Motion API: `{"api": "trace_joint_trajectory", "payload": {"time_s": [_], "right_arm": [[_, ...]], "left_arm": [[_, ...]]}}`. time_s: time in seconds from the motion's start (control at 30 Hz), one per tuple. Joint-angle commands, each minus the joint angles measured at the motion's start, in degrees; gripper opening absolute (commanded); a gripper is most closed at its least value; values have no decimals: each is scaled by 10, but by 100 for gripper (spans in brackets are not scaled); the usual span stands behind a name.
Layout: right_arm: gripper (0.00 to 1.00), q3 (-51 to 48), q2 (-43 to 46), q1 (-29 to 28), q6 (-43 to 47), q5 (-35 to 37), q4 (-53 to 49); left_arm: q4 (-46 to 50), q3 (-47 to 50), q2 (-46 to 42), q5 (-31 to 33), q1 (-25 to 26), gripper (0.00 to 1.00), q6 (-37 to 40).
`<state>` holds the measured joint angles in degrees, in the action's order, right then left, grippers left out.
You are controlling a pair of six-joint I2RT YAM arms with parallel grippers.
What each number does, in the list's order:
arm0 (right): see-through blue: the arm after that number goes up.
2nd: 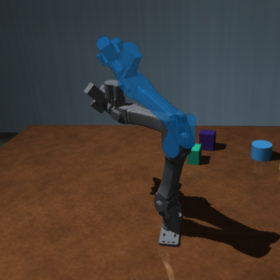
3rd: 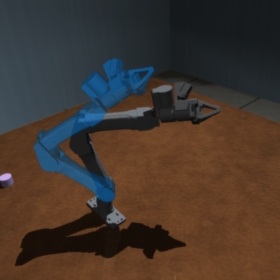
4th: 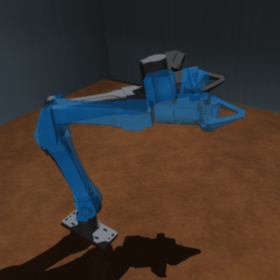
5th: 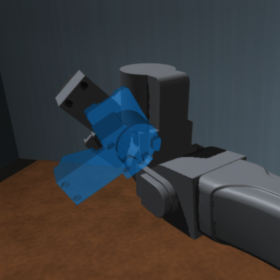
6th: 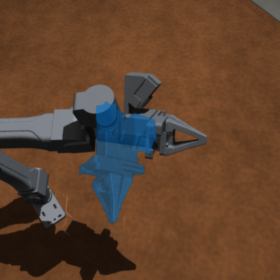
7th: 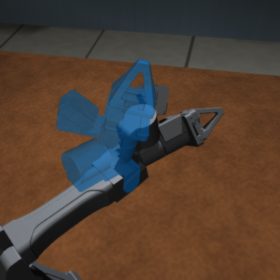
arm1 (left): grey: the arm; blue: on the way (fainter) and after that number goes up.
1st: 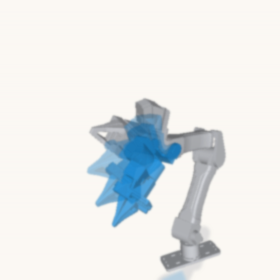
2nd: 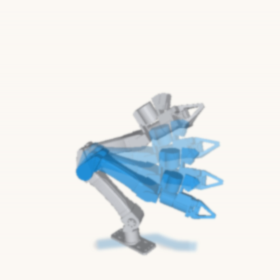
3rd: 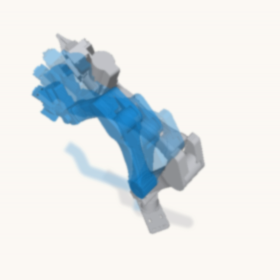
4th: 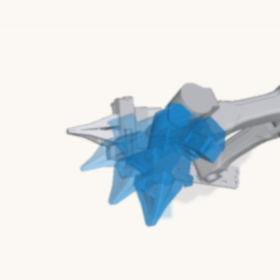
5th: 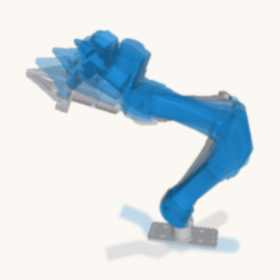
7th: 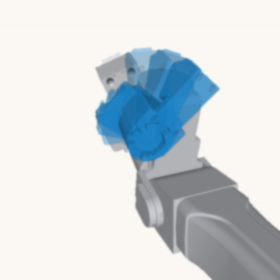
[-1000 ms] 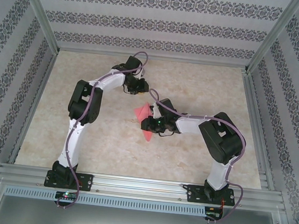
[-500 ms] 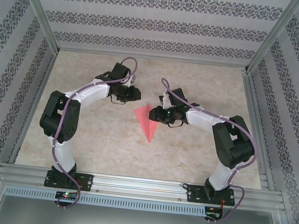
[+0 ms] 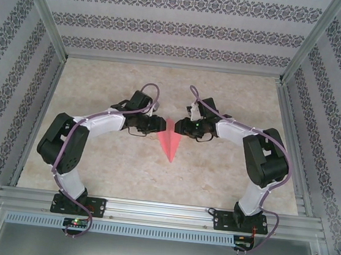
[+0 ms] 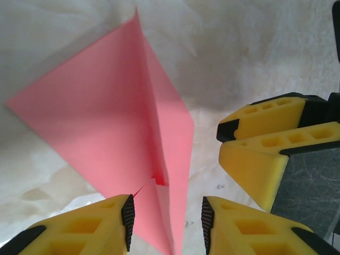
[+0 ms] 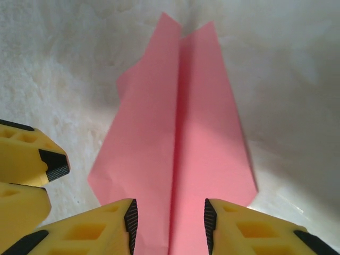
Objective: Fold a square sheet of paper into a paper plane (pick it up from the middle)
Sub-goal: Pick up the paper from the center of the table.
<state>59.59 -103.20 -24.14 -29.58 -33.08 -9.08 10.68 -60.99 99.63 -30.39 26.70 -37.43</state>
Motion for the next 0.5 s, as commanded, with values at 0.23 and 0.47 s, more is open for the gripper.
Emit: {"api": "trace_joint_trajectory", "payload": {"time_s": [0.23,0.47], "right_arm": [[42,-37,56,14,-2,-14,9],[43,-51,53,14,-25,-49,47]], "left_arm": [[-13,-27,67,-6,23,35,-5],[-15,-33,71,-16,22,17,0]]}}
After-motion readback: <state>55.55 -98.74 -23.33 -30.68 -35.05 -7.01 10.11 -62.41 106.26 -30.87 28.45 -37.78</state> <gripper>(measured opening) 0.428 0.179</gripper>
